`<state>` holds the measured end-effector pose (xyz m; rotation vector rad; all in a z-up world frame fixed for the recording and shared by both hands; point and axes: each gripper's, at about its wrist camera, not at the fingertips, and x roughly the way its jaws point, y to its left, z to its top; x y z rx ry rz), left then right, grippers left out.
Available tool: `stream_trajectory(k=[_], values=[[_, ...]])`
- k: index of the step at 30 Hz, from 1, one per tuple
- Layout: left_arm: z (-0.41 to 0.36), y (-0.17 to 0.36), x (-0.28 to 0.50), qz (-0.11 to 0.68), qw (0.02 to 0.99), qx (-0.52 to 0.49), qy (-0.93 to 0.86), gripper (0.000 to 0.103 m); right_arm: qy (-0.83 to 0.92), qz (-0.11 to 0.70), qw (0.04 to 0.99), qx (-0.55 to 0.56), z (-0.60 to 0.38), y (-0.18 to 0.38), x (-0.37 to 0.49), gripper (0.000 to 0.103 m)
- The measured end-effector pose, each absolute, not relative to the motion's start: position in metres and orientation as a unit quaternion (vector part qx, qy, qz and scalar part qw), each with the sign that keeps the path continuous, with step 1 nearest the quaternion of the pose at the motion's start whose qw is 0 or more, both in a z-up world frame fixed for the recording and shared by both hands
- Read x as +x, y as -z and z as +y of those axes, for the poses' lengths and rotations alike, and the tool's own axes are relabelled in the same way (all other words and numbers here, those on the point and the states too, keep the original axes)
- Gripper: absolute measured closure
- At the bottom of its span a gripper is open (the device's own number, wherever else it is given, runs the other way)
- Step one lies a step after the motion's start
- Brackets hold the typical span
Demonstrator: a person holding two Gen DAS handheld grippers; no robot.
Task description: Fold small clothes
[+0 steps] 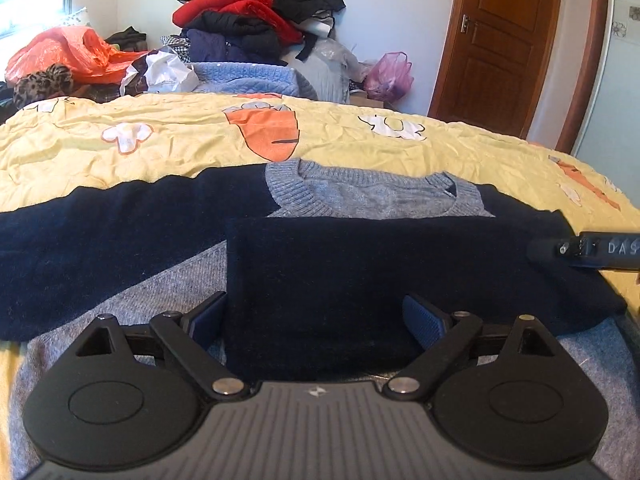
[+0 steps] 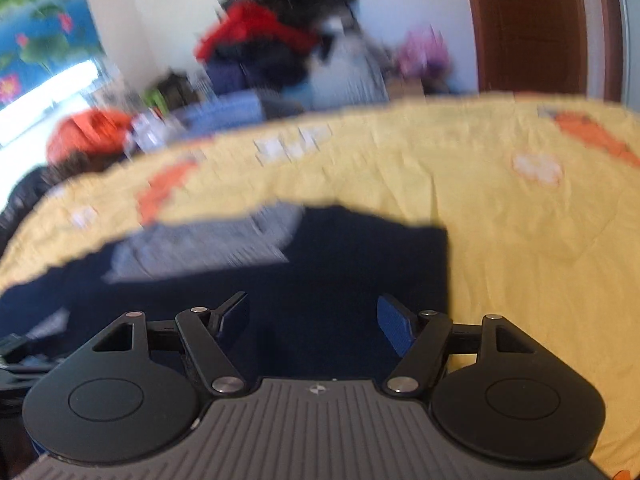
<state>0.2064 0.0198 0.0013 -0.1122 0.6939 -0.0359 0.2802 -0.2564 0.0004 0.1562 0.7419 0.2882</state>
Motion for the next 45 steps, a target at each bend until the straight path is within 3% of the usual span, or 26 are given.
stream_trajectory(k=[3,9,14,20,27,29,31,33,37,45], values=[[0.025,0.000,0.207,0.336,0.939,-0.065,0.021,0.010,-0.158,0.322,0.933,0.015,-0.249,0.012,0.263,0.023],[0.069,-0.013,0.171,0.284,0.947,-0.151,0.007,0.009,-0.132,0.322,0.936,-0.042,-0.230,0.011,0.262,0.017],[0.199,-0.033,0.117,0.206,0.937,-0.267,-0.095,0.009,-0.128,0.321,0.937,-0.037,-0.233,0.011,0.261,0.016],[0.387,-0.011,0.070,0.153,0.831,-0.452,-0.286,0.009,-0.131,0.321,0.938,-0.034,-0.232,0.011,0.263,0.014],[0.457,0.023,0.061,0.140,0.780,-0.534,-0.294,0.010,-0.133,0.319,0.938,-0.021,-0.235,0.011,0.263,0.014],[0.460,0.025,0.065,0.143,0.783,-0.528,-0.297,0.021,-0.133,0.320,0.938,-0.022,-0.235,0.011,0.263,0.014],[0.463,0.029,0.071,0.154,0.782,-0.524,-0.301,0.071,-0.132,0.320,0.938,-0.023,-0.234,0.010,0.263,0.014],[0.467,0.036,0.076,0.180,0.774,-0.518,-0.317,0.089,-0.132,0.320,0.938,-0.023,-0.234,0.010,0.262,0.013],[0.460,0.028,0.087,0.198,0.795,-0.466,-0.334,0.098,-0.133,0.319,0.938,-0.019,-0.235,0.010,0.262,0.013],[0.355,-0.055,0.111,0.124,0.875,-0.394,-0.253,0.099,-0.138,0.319,0.938,-0.009,-0.236,0.010,0.263,0.011]])
